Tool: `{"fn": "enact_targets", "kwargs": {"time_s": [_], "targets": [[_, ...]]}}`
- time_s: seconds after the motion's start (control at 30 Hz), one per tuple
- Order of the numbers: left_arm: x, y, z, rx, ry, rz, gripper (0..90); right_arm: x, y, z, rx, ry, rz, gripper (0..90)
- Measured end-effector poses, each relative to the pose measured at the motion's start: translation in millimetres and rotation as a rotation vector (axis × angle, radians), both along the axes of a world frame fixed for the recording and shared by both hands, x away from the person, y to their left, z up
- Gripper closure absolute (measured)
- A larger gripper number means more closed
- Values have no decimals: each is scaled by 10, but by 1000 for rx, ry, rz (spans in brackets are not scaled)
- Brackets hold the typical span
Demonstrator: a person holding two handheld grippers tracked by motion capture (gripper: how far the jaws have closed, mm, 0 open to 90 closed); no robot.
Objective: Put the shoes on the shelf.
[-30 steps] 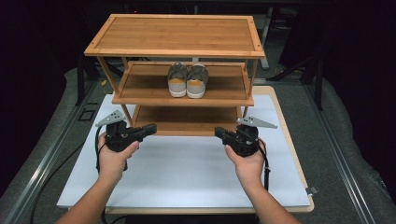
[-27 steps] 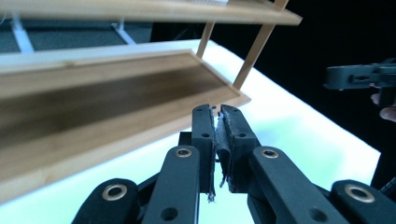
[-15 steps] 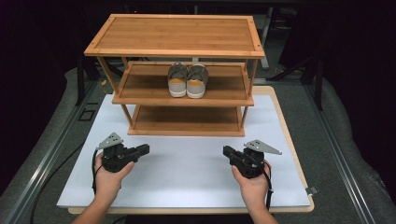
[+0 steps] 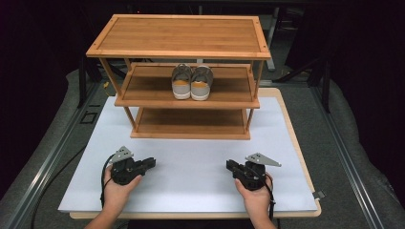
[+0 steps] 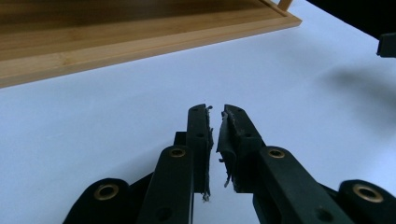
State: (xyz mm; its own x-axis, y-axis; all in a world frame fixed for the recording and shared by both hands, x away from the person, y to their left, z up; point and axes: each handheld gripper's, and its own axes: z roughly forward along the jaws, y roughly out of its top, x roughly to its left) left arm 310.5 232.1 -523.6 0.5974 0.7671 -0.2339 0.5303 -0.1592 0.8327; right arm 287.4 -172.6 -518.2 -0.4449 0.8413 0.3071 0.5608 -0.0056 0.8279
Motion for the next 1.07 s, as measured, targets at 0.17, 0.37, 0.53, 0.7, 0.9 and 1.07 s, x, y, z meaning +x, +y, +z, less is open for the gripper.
{"fn": "enact_targets", "kwargs": {"time_s": [0.17, 0.37, 0.53, 0.7, 0.9, 1.07], "targets": [[47, 23, -93, 10, 38, 10, 809, 17, 98, -71, -62, 13, 28, 827], [69, 28, -164, 26, 63, 13, 786, 36, 185, -133, -115, 14, 44, 816], [56, -50, -174, 50, 63, -21, 784, 40, 195, -144, -123, 17, 56, 819], [41, -118, -177, 71, 59, -51, 784, 36, 219, -154, -135, 17, 59, 819], [44, -147, -197, 76, 65, -54, 782, 43, 224, -164, -136, 18, 62, 813], [43, -163, -202, 72, 59, -54, 730, 40, 213, -163, -131, 18, 55, 781]]}}
